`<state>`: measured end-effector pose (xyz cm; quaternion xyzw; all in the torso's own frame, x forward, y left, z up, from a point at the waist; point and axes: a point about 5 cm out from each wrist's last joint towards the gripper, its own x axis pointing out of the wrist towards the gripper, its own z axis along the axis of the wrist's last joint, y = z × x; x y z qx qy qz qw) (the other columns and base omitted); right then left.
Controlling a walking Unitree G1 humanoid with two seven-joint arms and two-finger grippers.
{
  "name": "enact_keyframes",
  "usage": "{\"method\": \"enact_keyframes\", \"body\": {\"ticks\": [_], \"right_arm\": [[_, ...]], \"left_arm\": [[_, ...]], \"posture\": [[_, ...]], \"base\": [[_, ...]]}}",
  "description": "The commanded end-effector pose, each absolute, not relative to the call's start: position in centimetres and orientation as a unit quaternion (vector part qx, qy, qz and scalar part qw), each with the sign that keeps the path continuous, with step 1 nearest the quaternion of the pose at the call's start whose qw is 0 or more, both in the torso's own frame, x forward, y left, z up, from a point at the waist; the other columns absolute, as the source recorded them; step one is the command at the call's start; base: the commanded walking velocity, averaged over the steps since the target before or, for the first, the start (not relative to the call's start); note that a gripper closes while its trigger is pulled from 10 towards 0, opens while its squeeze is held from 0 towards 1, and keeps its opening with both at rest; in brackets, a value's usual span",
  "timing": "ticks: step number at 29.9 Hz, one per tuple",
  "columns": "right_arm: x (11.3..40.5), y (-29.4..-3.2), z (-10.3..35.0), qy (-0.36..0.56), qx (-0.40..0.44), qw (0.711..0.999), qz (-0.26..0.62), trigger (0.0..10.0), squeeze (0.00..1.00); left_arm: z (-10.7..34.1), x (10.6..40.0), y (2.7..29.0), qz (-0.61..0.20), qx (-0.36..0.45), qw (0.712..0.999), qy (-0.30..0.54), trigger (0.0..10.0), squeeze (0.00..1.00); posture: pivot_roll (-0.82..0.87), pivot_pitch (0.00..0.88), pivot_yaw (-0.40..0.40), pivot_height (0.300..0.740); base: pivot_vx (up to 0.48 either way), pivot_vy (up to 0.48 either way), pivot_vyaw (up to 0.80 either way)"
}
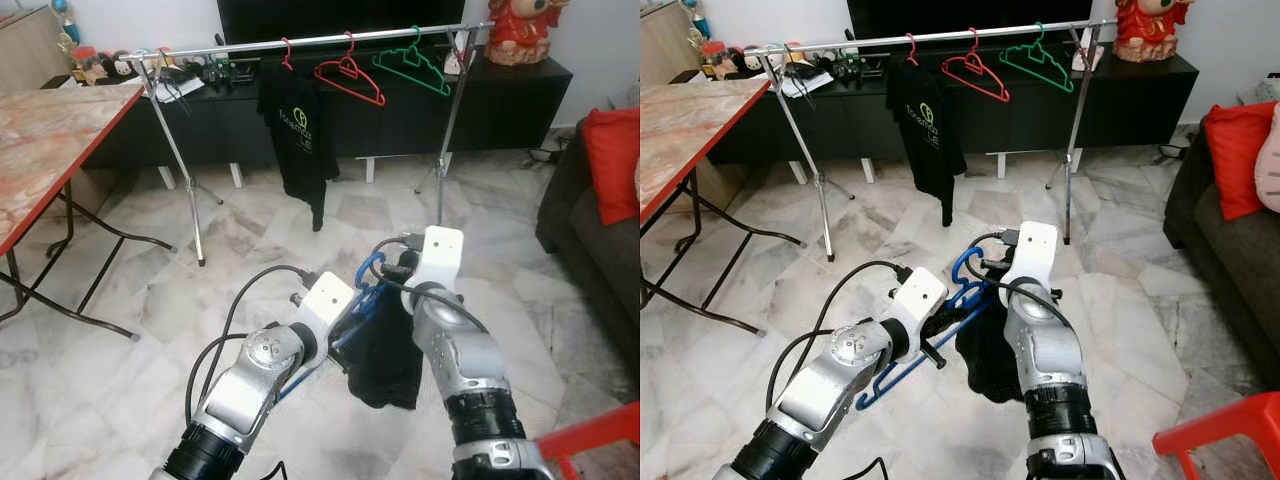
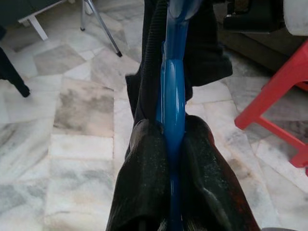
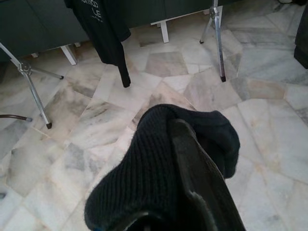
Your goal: Hang hanger
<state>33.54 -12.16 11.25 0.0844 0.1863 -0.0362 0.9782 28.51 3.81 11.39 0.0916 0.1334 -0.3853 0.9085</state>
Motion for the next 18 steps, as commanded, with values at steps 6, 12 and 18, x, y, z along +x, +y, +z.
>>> {"method": "enact_keyframes", "body": {"ticks": [6, 12, 18], "right_arm": [[33.2, -10.6, 15.2, 0.129, 0.165, 0.978, -0.003, 10.0, 0.00], [32.8, -10.4, 16.4, 0.090, 0.042, 0.993, 0.059, 10.0, 0.00], [33.5, -14.7, 16.1, 0.089, -0.094, 0.992, -0.003, 10.0, 0.00]], "left_arm": [[11.3, 28.3, 3.2, -0.400, 0.039, 0.904, 0.148, 10.0, 0.00], [12.0, 28.4, 2.7, -0.411, -0.006, 0.900, 0.144, 10.0, 0.00], [11.6, 28.0, 3.0, -0.423, 0.017, 0.893, 0.154, 10.0, 0.00]], "posture": [[-0.04, 0.000, 0.064, 0.740], [-0.04, 0.000, 0.064, 0.740], [-0.04, 0.000, 0.066, 0.740]], "base": [[0.000, 0.000, 0.00], [0.000, 0.000, 0.00], [0.000, 0.000, 0.00]]}}
